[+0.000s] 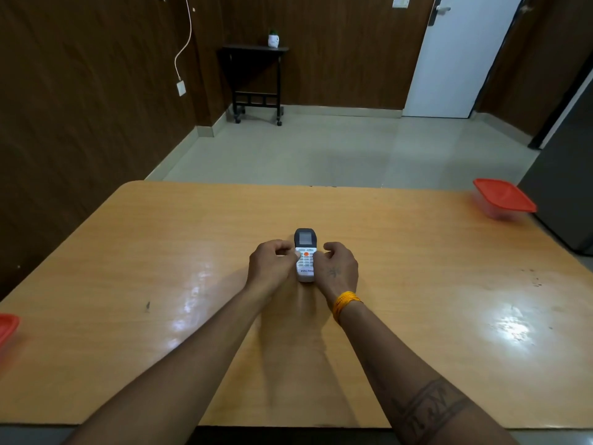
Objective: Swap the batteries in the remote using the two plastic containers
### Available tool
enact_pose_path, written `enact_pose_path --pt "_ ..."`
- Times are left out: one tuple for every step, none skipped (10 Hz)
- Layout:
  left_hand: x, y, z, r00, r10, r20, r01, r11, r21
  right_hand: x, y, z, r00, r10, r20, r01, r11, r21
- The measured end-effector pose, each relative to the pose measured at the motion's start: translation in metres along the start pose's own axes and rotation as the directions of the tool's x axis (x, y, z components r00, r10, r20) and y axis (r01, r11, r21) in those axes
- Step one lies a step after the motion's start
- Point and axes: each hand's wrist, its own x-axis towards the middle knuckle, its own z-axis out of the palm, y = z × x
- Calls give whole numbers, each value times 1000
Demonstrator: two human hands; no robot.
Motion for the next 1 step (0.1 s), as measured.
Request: enact_pose_path --pt "4 11 -7 996 90 -18 -91 994 -54 4 -8 -8 995 -70 -69 76 993 88"
